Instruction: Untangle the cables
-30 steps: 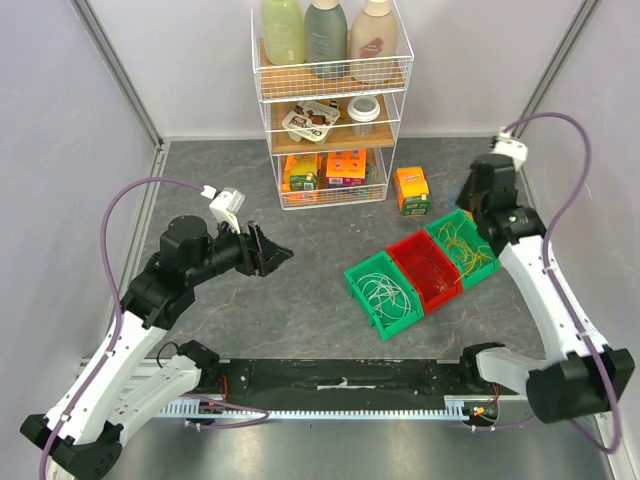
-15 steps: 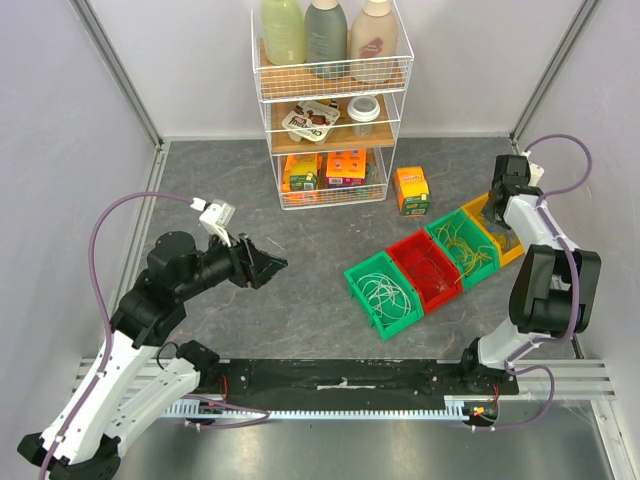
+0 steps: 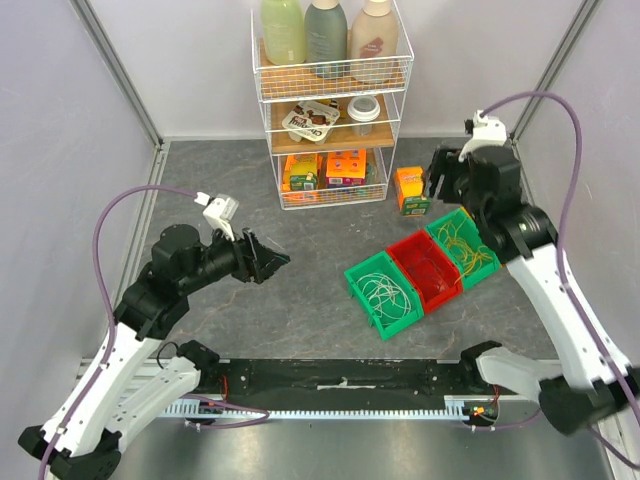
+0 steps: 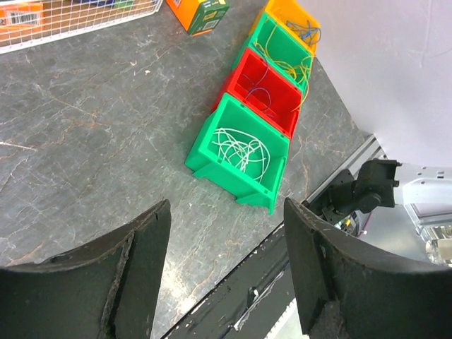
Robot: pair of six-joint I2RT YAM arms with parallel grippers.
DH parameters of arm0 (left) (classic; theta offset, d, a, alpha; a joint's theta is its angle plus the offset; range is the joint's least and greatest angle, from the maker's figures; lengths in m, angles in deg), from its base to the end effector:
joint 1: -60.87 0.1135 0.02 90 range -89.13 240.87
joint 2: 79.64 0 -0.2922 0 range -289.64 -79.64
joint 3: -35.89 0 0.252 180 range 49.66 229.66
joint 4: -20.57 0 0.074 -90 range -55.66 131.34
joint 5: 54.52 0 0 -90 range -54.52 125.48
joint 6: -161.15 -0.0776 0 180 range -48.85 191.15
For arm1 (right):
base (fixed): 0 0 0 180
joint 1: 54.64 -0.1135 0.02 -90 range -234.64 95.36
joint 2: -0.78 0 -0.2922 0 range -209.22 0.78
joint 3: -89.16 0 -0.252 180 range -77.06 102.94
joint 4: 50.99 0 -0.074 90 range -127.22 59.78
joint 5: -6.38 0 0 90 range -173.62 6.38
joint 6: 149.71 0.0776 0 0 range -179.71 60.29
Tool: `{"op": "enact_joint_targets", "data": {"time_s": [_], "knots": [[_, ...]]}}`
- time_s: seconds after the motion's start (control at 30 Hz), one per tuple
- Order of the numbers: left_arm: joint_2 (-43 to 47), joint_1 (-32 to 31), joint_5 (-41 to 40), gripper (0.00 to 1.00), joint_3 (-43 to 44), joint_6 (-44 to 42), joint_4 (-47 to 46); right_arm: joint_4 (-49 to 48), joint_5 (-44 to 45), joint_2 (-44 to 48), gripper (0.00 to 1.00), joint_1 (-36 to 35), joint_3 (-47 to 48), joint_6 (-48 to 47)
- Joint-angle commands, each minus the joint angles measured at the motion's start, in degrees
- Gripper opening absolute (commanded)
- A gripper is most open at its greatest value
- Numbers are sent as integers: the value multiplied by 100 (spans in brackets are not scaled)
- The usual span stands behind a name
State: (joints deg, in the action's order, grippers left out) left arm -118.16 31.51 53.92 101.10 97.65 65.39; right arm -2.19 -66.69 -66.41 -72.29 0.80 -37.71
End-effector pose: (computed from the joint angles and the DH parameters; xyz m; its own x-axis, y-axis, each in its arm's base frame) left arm 0.1246 -0.0983 0.3627 -0.5671 -0.1666 -0.8066 0.5297 0.6761 -0.5121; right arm 0.2653 0.0607 0.4260 -0.3782 0.2557 -0.8897 0.1126 0.9667 0.2300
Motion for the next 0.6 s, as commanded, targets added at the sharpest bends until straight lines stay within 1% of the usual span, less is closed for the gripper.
{"op": "enact_joint_targets", "data": {"time_s": [0.0, 0.07, 0.17, 0.2, 0.23, 0.33, 0.4, 0.43, 0.57], "knots": [[231, -17, -33, 71, 226, 65, -415, -486, -2391, 978, 75, -257, -946, 68], [380, -8, -24, 72, 209, 127, -608, -549, -2598, 1400, 78, -265, -1159, 50], [670, -8, -59, 72, 208, 171, -994, -453, -2222, 2007, 88, -257, -1151, -195], [766, -17, -112, 73, 226, 189, -1187, -427, -2072, 2183, 90, -265, -1107, -292], [880, -8, -182, 73, 235, 180, -1337, -418, -1836, 2402, 97, -265, -1072, -371], [1232, -25, -314, 74, 244, 49, -1846, -636, -1202, 3122, 98, -265, -1115, -599], [1504, -8, -524, 75, 174, -13, -2145, -900, -807, 3580, 98, -265, -1299, -670], [1662, -8, -664, 78, 104, -31, -2286, -1032, -683, 3782, 98, -265, -1492, -723], [2216, -8, -1218, 84, -213, -49, -2796, -1235, -637, 4267, 98, -257, -1792, -846]]}}
